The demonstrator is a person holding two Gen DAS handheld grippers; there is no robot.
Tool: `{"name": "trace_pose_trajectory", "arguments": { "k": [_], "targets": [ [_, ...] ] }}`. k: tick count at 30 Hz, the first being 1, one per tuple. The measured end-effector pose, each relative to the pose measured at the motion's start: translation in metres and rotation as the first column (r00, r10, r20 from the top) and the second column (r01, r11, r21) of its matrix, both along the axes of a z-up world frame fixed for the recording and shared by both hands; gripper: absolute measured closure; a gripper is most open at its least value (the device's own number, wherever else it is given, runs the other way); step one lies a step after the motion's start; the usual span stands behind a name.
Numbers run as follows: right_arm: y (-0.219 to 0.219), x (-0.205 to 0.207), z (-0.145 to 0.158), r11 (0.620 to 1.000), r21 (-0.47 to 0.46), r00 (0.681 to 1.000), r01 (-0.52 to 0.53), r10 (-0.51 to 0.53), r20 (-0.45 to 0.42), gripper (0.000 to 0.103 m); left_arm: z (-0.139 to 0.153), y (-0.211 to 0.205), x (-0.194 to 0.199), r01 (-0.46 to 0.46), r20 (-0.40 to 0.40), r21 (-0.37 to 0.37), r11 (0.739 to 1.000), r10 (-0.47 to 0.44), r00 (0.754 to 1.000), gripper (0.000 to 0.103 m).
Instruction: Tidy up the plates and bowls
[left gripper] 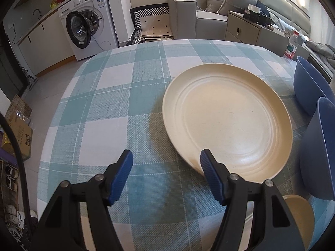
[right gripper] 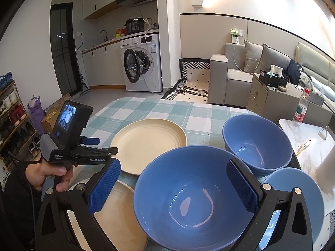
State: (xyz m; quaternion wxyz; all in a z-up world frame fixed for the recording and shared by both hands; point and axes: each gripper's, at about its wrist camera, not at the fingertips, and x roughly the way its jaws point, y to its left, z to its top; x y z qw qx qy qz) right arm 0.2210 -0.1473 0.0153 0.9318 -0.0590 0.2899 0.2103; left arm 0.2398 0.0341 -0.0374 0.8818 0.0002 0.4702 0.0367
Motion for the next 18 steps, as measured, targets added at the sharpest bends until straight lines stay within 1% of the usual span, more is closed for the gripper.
{"name": "trace_pose_trajectory", "arguments": {
  "k": [9,18],
  "targets": [
    [-0.001,0.003,0.003,1.0,-0.004,1.0,-0.005,0.005,0.004,0.0,0.0,0.011,-0.008,-0.018,-0.002,-0.011,1.0,0.018,1.0,0.035],
    [0.007,0.001,0.005,0.999,-0.027,1.0,-0.023,0.023,0.013,0.0,-0.002,0.029,-0.022,-0.046,-0.002,-0.032,0.998,0.046,0.999,0.034]
  ]
}}
